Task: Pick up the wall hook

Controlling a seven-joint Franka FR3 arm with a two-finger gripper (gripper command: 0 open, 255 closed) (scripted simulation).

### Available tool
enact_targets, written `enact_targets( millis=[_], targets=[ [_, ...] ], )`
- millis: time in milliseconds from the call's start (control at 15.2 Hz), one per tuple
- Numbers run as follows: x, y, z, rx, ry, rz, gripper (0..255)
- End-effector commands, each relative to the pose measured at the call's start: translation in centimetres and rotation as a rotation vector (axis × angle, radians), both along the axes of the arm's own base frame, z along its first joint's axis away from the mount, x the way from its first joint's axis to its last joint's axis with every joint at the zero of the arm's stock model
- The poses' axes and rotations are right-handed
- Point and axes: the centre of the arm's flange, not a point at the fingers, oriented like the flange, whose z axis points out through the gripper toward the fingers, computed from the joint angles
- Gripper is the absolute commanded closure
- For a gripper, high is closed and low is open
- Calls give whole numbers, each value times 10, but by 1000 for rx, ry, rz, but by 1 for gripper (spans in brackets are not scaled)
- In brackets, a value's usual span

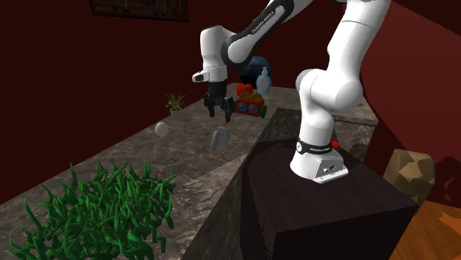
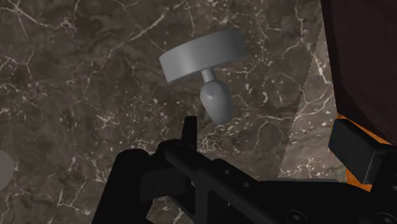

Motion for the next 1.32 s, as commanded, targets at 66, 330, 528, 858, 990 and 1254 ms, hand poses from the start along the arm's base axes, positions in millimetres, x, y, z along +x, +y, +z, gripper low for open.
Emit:
enact_targets(
  millis=[66, 330, 528, 858, 990, 1254],
  targets=[
    [13, -21, -32, 11, -12, 66, 0],
    [13, -21, -53, 11, -12, 66, 0],
    [13, -21, -69, 11, -12, 66, 0],
    [12, -21, -72, 11, -12, 66, 255],
    [12, -21, -72, 11, -12, 66, 255],
    [12, -21, -72, 11, -12, 66, 255]
  ],
)
